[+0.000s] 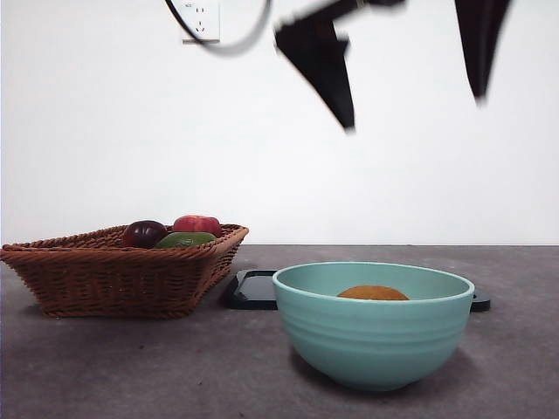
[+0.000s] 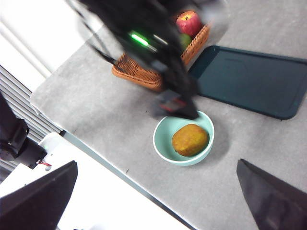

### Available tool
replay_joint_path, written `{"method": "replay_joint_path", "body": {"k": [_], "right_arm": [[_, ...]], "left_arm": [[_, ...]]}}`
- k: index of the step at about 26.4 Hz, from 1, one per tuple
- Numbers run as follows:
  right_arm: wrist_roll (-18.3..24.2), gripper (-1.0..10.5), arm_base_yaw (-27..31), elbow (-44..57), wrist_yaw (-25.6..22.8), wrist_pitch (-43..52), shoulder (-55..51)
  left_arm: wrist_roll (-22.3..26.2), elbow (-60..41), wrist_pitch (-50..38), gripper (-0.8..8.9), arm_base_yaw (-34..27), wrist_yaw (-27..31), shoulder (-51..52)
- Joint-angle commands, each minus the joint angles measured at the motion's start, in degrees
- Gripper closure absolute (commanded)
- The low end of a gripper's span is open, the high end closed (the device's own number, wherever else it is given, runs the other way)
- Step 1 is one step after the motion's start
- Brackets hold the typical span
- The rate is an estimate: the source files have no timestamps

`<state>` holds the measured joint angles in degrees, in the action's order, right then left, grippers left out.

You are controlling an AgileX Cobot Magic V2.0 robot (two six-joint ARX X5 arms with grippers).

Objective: Pick up the wifruite, put it on the bowl, pick up the plate, put it on desk

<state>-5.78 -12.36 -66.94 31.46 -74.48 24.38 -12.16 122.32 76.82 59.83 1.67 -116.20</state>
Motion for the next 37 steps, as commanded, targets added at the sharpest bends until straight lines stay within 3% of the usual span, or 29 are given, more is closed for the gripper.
{"method": "replay_joint_path", "body": {"k": [1,12,16,21,26,31,37], "right_arm": [[0.7,3.1,-0.2,-1.0,0.0,1.2,0.1],[-0.4,3.1,-0.2,-1.0,-3.5,2.1,0.1],[-2.6,3.1,-0.2,-1.0,-2.8,2.2,0.1],[-4.6,3.1,-0.2,-1.0,-3.0,2.2,0.2],[-7.0,3.2,-0.2,-1.0,-3.0,2.2,0.9],[-7.5,3.2,-0.2,-1.0,-2.9,2.3,3.7],[-7.5,3.2,-0.2,-1.0,-2.4,3.3,9.7]], "left_arm": [[3.5,1.4,2.9,2.2,0.7,0.3,2.9],[8.8,-2.4,6.5,2.2,-1.0,0.3,26.2],[8.9,-14.1,4.9,2.2,-1.8,0.3,39.8],[8.0,-35.6,-4.4,2.2,-2.3,0.3,62.8],[6.7,-48.6,-6.4,2.2,-2.3,0.3,81.5],[5.2,-53.7,-9.2,2.2,-2.3,0.3,90.3],[5.3,-55.3,-8.8,2.2,-2.3,0.3,93.5]]}}
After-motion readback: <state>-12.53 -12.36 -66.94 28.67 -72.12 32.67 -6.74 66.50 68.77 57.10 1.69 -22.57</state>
